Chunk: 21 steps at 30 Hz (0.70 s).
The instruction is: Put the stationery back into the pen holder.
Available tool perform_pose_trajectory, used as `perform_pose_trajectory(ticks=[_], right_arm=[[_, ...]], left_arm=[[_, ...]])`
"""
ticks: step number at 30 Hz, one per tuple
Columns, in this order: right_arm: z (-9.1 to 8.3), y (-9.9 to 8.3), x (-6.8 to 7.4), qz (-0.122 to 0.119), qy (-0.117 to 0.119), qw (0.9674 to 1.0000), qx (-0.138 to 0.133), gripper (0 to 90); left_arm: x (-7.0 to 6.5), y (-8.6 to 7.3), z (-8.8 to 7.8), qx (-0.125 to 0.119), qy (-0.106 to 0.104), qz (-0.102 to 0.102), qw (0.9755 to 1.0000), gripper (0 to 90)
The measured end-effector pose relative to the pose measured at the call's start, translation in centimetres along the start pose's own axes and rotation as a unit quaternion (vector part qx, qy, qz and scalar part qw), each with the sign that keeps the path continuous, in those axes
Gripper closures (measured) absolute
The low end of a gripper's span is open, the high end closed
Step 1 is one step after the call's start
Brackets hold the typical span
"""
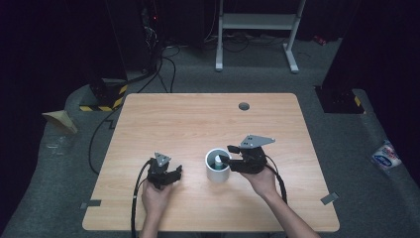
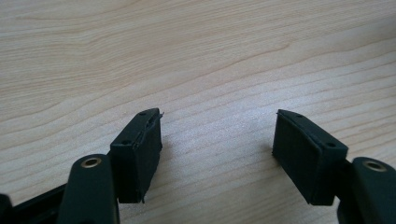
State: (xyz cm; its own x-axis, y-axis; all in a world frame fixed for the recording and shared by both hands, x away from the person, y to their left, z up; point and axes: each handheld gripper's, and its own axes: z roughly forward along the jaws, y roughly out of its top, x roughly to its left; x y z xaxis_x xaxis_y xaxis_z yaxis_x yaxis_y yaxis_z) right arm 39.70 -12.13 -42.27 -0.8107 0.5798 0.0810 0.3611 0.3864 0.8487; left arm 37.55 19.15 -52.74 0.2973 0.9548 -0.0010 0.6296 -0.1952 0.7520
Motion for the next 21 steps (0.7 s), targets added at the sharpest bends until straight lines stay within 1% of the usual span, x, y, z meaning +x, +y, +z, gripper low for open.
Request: perform_pose_trajectory(ticks=[11,18,21], right_arm=[[-1.2,0.0,-0.6,0.005,-0.017,0.9997,-0.015,48.6],[-2.2,-0.1,-1.2,0.017,-0.027,0.9991,-0.027,48.7],[-2.7,-0.2,-1.4,0.018,-0.031,0.9989,-0.031,48.6]], left_arm=[[0.0,0.0,0.0,0.0,0.0,0.0,1.0,32.7],[0.0,0.0,0.0,0.0,0.0,0.0,1.0,32.7],[0.0,0.0,0.0,0.0,0.0,0.0,1.0,32.7]])
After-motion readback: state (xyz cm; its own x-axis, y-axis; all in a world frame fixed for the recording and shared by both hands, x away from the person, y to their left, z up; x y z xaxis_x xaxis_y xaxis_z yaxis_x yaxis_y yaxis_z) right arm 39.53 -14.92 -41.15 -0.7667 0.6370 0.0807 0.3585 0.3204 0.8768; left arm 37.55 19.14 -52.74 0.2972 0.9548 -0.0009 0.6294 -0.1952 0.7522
